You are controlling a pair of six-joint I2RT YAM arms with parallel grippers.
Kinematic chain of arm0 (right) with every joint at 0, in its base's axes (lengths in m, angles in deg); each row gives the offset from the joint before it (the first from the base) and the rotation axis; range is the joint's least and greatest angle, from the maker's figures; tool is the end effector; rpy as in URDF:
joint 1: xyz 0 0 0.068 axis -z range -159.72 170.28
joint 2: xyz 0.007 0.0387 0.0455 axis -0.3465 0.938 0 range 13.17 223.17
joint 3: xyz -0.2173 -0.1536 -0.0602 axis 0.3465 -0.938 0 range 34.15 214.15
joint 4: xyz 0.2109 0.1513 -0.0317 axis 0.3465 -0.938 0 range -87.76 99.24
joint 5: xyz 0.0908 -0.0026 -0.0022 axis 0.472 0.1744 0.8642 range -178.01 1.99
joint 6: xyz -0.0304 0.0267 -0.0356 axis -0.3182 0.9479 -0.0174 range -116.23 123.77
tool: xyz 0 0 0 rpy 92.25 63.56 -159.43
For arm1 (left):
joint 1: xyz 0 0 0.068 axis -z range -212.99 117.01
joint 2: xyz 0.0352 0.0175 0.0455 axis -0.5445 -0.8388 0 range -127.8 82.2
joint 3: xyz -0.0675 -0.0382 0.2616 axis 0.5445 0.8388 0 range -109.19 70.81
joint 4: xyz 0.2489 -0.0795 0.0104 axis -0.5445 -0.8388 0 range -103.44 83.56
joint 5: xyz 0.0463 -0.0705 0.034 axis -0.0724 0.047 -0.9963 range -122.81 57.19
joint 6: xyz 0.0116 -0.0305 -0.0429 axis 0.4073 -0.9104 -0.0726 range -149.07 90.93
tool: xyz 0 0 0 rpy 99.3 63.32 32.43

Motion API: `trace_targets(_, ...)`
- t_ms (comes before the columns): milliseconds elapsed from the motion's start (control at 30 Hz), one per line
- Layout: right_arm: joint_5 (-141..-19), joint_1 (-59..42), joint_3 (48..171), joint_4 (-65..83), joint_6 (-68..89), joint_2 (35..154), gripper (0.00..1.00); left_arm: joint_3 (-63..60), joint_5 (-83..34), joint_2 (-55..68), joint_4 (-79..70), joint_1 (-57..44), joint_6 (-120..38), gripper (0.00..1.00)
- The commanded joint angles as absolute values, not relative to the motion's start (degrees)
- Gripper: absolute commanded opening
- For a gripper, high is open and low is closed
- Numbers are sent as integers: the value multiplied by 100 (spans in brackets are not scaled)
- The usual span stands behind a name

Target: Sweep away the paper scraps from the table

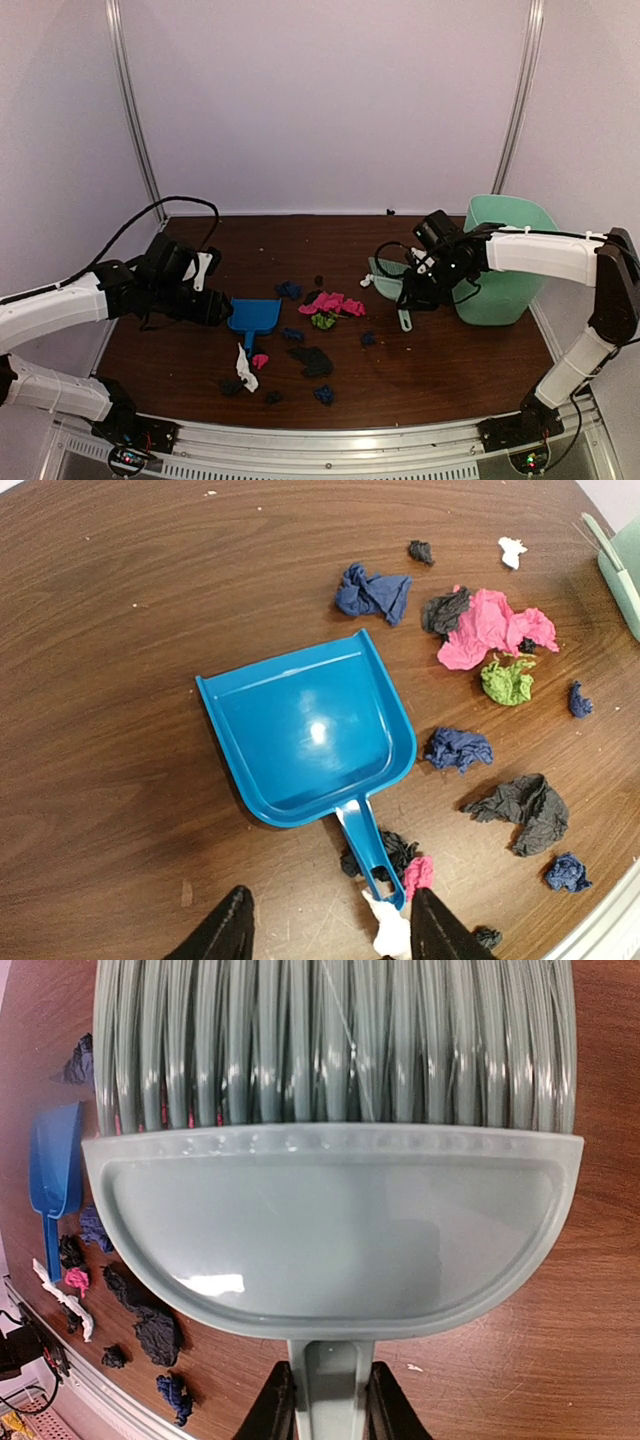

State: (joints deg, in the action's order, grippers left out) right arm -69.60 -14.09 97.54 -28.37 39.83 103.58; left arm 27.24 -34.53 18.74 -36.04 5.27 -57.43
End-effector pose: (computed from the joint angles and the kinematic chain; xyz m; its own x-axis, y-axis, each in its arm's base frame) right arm 0.2525 0.1863 0.2223 -0.9839 0.0037 -0.1785 -0.0844 0.8716 0.4830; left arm 0.1766 -0.1379 0.2395 -0.8121 0.0357 -0.5824 0.2475 0.9250 -0.2885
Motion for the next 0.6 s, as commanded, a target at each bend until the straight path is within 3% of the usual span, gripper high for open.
trace_targets(0,-6763,-1440,9965,-2591,4259,10204,0,2546,-3292,1875,-3339,543,-5869,72)
trace_targets(333,-7039,-1445,11422,-2583,5393,10367,0,1558,-2913,1439,-2938,566,-6056,68)
trace_targets(567,-7451,-1614,11445,-1625,7260,10122,0,952,-2849,1202,-2529,642,-6285,66)
